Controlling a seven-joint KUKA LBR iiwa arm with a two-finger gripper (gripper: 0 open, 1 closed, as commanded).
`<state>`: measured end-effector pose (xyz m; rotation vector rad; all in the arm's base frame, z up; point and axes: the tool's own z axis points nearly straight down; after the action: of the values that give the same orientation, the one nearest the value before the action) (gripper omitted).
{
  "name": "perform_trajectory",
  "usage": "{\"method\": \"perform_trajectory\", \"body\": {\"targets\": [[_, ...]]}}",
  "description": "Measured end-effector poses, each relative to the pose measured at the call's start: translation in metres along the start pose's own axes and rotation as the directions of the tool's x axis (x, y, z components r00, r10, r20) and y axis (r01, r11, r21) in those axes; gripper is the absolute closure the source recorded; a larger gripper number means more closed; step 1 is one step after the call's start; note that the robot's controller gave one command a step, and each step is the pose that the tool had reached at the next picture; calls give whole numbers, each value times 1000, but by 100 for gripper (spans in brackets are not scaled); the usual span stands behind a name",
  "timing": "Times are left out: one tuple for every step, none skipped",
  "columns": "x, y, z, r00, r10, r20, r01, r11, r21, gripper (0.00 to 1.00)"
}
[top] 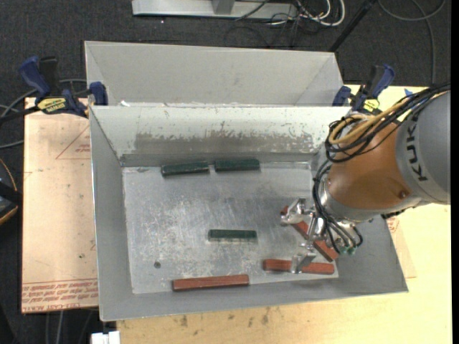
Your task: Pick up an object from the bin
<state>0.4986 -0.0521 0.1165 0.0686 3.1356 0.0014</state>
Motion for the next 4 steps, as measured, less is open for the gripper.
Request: {"method": "perform_trajectory", "body": {"targets": [[-55, -41, 40, 1000, 30, -6, -30, 1000, -3, 0], [-17, -17, 39, 998, 48, 29, -49, 999, 5, 0], [-6, -40, 29, 999, 46, -6, -46, 999, -1, 0], [-68, -37, 40, 999, 49, 5, -49, 999, 4, 100]]}}
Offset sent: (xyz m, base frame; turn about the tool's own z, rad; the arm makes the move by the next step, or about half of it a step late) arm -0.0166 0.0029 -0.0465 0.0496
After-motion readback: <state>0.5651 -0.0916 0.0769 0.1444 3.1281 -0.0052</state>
